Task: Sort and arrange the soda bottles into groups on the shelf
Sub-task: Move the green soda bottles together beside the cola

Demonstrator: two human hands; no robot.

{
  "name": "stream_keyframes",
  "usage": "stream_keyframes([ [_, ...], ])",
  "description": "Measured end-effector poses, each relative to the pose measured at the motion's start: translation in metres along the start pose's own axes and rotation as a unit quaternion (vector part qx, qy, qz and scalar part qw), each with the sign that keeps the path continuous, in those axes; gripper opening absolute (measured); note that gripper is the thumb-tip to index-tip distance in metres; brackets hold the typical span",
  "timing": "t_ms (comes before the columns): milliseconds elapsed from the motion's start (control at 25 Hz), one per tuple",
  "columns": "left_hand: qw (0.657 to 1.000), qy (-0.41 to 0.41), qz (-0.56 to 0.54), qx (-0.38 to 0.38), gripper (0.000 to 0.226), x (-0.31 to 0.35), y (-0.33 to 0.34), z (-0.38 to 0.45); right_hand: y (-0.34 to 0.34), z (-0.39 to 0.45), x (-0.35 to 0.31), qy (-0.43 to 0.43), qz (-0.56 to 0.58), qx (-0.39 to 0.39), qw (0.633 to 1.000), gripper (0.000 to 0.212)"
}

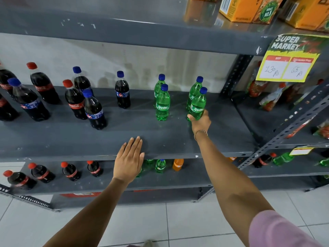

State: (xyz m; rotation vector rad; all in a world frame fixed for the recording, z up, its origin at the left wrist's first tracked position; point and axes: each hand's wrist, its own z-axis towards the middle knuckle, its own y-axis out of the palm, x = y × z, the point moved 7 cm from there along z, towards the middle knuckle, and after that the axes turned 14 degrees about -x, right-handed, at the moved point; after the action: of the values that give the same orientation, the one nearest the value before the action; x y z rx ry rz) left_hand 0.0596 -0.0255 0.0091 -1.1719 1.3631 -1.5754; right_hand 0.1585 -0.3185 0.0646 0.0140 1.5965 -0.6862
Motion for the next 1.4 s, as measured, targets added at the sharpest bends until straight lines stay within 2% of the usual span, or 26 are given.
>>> stream_keyframes([
  [440, 1.000, 0.015, -0.006, 0.003, 0.060, -0.001, -0.003, -0.002, 0.000, 0.001, 0.004, 0.000, 0.000, -0.013, 1.000, 0.051],
  [520, 1.000, 0.019, -0.003, 0.006, 0.060, -0.004, -0.005, -0.004, 0.002, -0.004, 0.002, 0.005, 0.013, -0.017, 1.000, 0.065],
  [600, 1.000, 0.019, 0.003, 0.003, 0.058, -0.012, -0.007, -0.007, 0.003, -0.016, 0.001, 0.011, 0.019, 0.021, 1.000, 0.076],
  [640, 1.000, 0.018, 0.009, 0.002, 0.058, -0.019, -0.008, -0.011, 0.006, -0.027, -0.001, 0.002, 0.015, 0.054, 0.998, 0.070],
  [720, 1.000, 0.002, 0.016, -0.002, 0.058, -0.042, -0.010, -0.019, 0.025, -0.056, -0.012, -0.038, 0.012, 0.102, 0.994, 0.043],
  [760, 1.000, -0.015, 0.014, 0.000, 0.059, -0.056, -0.013, -0.023, 0.043, -0.069, -0.019, -0.058, 0.015, 0.092, 0.994, 0.031],
  [840, 0.998, -0.058, 0.005, 0.007, 0.060, -0.095, -0.019, -0.032, 0.094, -0.093, -0.039, -0.086, 0.024, 0.013, 0.996, 0.015],
  [1000, 0.995, -0.100, -0.007, 0.016, 0.062, -0.160, -0.032, -0.051, 0.197, -0.124, -0.086, -0.124, 0.031, -0.176, 0.976, 0.008],
  [1080, 0.996, -0.086, -0.005, 0.015, 0.062, -0.169, -0.033, -0.054, 0.236, -0.134, -0.105, -0.123, 0.015, -0.236, 0.964, 0.019],
  [1160, 0.997, -0.078, -0.012, 0.016, 0.061, -0.169, -0.033, -0.053, 0.263, -0.139, -0.114, -0.113, 0.002, -0.274, 0.955, 0.039],
  [1280, 0.997, -0.069, -0.018, 0.011, 0.059, -0.170, -0.031, -0.053, 0.283, -0.140, -0.119, -0.096, -0.002, -0.279, 0.955, 0.063],
  [1400, 0.997, -0.067, -0.023, 0.013, 0.057, -0.174, -0.028, -0.053, 0.293, -0.135, -0.123, -0.084, 0.017, -0.269, 0.959, 0.070],
])
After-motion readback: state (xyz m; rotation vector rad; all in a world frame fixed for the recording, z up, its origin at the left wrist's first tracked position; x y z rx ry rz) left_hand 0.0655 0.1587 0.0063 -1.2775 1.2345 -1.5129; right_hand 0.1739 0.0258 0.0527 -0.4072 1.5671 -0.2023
